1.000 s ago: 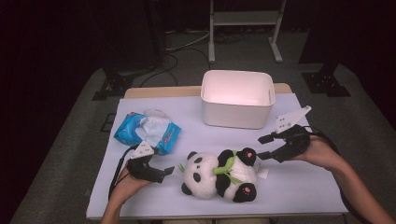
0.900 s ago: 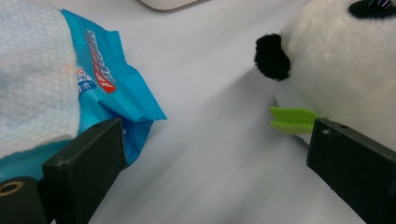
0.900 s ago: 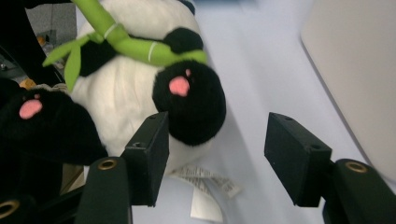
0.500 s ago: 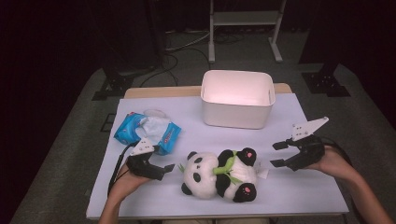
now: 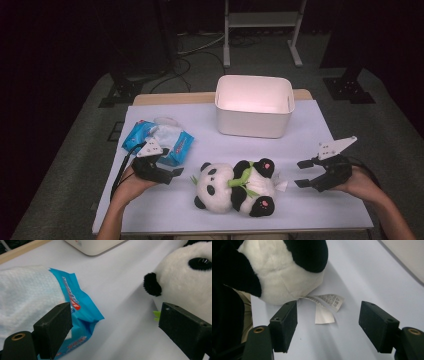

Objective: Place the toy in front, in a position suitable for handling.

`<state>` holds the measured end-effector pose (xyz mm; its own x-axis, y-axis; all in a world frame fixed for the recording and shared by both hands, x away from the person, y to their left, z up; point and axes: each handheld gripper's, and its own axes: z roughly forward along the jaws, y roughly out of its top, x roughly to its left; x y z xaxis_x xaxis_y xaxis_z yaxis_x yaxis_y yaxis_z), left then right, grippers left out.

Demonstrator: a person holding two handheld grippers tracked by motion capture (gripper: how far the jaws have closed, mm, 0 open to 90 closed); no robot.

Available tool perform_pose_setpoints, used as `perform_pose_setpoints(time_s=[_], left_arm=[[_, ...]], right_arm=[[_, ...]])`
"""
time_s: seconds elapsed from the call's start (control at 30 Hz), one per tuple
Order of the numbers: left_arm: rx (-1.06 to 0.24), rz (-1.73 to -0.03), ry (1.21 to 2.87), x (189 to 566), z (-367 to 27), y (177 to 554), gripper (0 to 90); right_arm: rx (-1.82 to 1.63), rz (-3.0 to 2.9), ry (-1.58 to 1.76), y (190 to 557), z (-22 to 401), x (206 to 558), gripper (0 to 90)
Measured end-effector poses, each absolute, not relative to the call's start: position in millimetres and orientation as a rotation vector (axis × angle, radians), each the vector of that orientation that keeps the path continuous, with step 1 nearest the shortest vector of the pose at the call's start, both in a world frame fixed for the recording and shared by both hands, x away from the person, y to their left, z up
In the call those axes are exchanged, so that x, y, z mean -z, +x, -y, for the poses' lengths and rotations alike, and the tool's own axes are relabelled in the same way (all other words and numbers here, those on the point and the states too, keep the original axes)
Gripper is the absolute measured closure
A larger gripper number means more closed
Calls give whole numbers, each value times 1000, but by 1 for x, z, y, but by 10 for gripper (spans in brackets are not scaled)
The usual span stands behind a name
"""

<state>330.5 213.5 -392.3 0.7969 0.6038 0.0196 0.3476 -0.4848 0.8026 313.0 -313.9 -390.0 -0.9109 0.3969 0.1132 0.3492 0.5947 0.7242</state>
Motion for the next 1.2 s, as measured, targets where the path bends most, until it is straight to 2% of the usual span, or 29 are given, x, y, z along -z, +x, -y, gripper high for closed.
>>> perform_pose_setpoints(time_s=[0.6, 0.67, 1.2], left_arm=[[-401, -678, 2206, 374, -221, 361, 255], [-399, -668, 2209, 372, -222, 365, 327], [-351, -670, 2255, 381, -232, 388, 544]], right_arm=[[-1249, -2760, 679, 303, 330, 412, 295], [-1244, -2762, 683, 302, 331, 412, 295], [-1248, -2767, 683, 302, 329, 415, 294]])
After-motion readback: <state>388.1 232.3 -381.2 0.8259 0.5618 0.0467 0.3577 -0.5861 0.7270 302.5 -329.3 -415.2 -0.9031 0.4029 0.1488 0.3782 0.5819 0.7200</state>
